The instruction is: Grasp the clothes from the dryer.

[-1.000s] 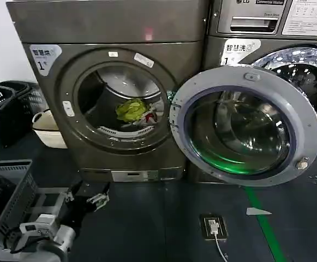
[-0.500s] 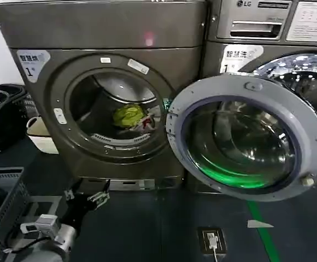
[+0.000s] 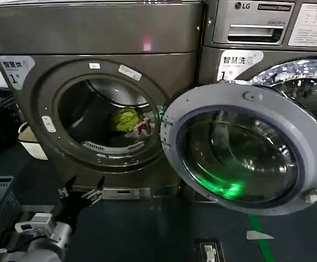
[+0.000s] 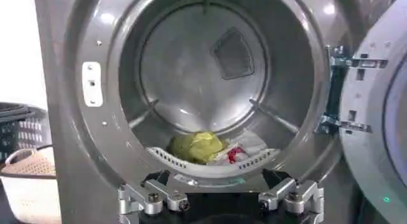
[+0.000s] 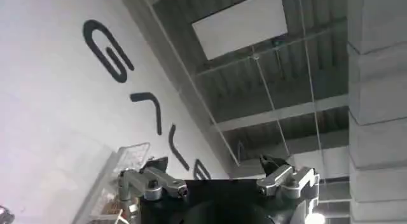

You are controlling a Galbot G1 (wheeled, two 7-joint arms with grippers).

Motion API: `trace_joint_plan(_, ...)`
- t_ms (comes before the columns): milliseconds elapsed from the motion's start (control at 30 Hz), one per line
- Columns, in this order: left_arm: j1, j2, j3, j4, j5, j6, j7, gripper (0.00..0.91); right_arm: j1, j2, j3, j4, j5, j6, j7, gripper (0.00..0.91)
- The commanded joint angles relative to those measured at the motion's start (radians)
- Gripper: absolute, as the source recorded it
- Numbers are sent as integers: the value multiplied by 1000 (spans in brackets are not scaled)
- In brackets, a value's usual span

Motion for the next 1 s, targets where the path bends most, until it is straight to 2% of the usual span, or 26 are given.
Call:
trace_joint_plan(33,-2,1,0,1,0,-1,0,907,0,1,-1,2,0,0,0,907)
trace_joint_plan(1000,8,3,7,-13,1,-14,12,907,-4,1,-4,7,6,16,1,907)
